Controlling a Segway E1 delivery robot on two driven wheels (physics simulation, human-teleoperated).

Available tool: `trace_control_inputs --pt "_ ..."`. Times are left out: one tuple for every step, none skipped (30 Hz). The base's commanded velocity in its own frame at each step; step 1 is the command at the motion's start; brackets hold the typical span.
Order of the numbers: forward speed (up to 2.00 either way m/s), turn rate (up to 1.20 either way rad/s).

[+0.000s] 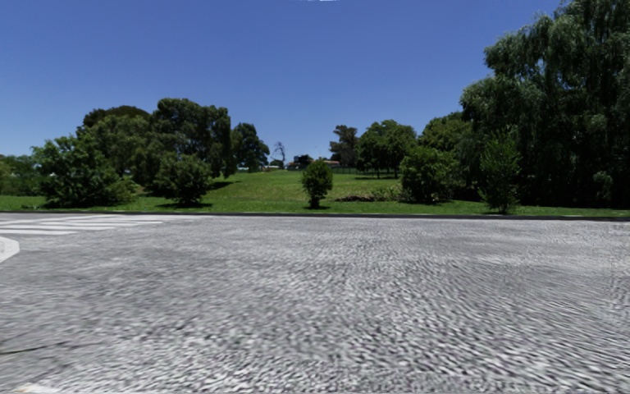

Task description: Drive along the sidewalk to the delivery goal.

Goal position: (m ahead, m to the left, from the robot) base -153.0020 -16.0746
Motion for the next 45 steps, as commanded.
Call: trace_control_inputs --pt "0.88 -1.03" --pt "0.88 -1.07" --pt "0.88 -1.1" --pt "0.88 -1.1" --pt "0.88 -1.12" --pt "0.88 -1.12" --pt "0.88 -1.13" --pt "0.88 -1.13" --pt "0.88 -1.13" --pt "0.88 -1.13" --pt "0.88 -1.13" --pt "0.88 -1.13" --pt "0.88 -1.13" --pt "0.88 -1.13" --pt "0.88 -1.13" --pt "0.88 -1.13" --pt "0.88 -1.13" --pt "0.88 -1.13" --pt "0.88 -1.14" --pt "0.88 -1.2" --pt "0.88 -1.2" --pt "0.88 -1.2" --pt "0.88 -1.2" --pt "0.88 -1.2" --pt "0.88 -1.2" --pt "0.88 -1.2" --pt "0.88 -1.2" --pt "0.88 -1.2" --pt "0.88 -1.2" --pt "0.88 -1.2" --pt "0.88 -1.2" --pt "0.88 -1.2" --pt "0.88 -1.2" --pt "0.88 -1.2" --pt "0.88 -1.2" --pt "0.88 -1.2" --pt "0.88 -1.2" --pt "0.88 -1.2" --pt "0.88 -1.2" --pt "0.88 -1.2" --pt "0.88 -1.2" --pt "0.88 -1.2" --pt "0.88 -1.2" --pt "0.88 -1.2" --pt "0.88 -1.2"
